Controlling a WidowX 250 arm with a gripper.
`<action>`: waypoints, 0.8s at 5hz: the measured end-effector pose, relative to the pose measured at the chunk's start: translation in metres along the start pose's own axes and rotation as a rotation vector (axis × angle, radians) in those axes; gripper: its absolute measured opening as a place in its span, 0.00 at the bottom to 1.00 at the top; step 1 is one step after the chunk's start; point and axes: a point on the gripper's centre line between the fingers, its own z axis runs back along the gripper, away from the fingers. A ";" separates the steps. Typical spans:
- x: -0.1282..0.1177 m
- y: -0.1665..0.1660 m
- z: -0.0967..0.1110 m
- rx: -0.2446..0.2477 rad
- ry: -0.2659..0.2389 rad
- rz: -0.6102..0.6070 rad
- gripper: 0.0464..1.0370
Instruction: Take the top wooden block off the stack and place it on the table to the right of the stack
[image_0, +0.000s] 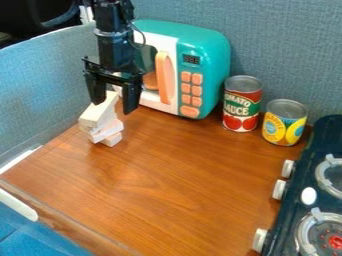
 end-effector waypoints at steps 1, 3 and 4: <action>-0.001 -0.001 -0.013 -0.008 0.031 0.006 0.96; 0.025 0.027 -0.029 0.028 0.015 0.177 0.96; 0.034 0.039 -0.015 0.035 -0.019 0.238 0.96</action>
